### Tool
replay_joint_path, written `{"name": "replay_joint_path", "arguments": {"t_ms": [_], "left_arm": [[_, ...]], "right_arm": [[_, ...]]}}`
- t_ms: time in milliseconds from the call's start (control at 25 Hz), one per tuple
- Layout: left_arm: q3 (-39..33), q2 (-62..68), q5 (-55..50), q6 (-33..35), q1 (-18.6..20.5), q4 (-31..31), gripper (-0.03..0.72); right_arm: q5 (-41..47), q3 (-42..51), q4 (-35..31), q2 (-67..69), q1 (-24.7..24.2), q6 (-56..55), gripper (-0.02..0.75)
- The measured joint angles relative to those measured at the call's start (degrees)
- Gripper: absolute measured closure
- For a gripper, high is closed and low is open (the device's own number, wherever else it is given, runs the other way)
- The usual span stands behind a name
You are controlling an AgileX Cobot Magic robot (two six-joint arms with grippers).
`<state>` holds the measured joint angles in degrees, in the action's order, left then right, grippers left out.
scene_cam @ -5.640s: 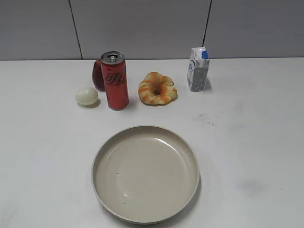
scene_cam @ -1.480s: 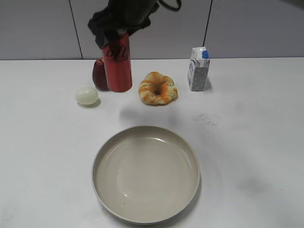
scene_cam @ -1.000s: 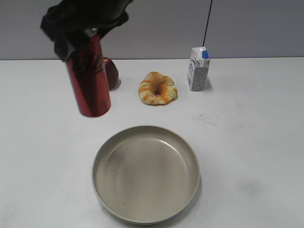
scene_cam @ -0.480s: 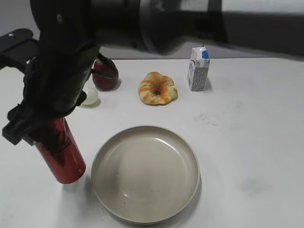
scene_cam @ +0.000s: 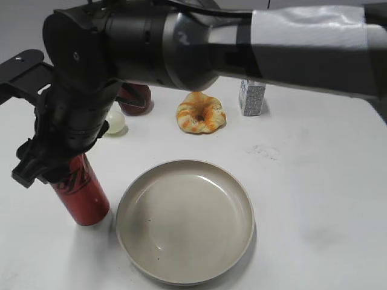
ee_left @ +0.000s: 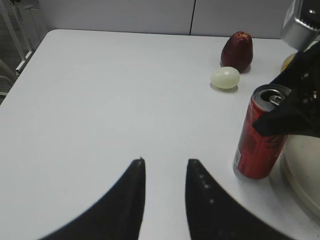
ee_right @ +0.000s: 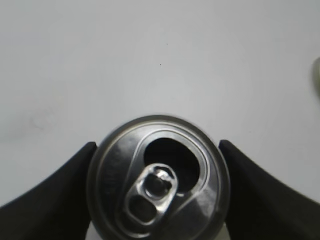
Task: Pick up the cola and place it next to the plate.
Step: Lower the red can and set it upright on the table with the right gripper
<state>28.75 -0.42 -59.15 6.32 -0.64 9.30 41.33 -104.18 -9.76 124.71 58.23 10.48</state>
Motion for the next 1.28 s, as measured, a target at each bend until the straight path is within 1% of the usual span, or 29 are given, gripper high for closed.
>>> {"name": "replay_joint_path", "arguments": {"t_ms": [360,440,560,640,720,840,1080,1200,1280], "left_arm": [[0.0,0.0,0.0,0.0,0.0,0.0,0.468],[0.0,0.0,0.0,0.0,0.0,0.0,0.468],[0.0,0.0,0.0,0.0,0.0,0.0,0.468],[0.0,0.0,0.0,0.0,0.0,0.0,0.468],[0.0,0.0,0.0,0.0,0.0,0.0,0.468],[0.0,0.0,0.0,0.0,0.0,0.0,0.468],[0.0,0.0,0.0,0.0,0.0,0.0,0.468],[0.0,0.0,0.0,0.0,0.0,0.0,0.468],[0.0,0.0,0.0,0.0,0.0,0.0,0.468]], "right_arm": [[1.7,0.0,0.9,0.8,0.0,0.0,0.227],[1.7,0.0,0.9,0.8,0.0,-0.1,0.204],[2.7,0.0,0.9,0.8,0.0,-0.3,0.134],[3.1,0.0,0.9,0.8,0.0,-0.3,0.112],[4.0,-0.3,0.9,0.8,0.0,-0.4,0.107],[6.4,-2.7,1.2,0.9,0.0,-0.5,0.104],[11.7,-11.5,1.8,-1.7,-0.7,-1.9,0.102],[16.8,-12.5,1.8,-6.2,-2.5,-2.8,0.102],[21.1,-12.5,2.1,-9.3,-4.9,-5.0,0.102]]}}
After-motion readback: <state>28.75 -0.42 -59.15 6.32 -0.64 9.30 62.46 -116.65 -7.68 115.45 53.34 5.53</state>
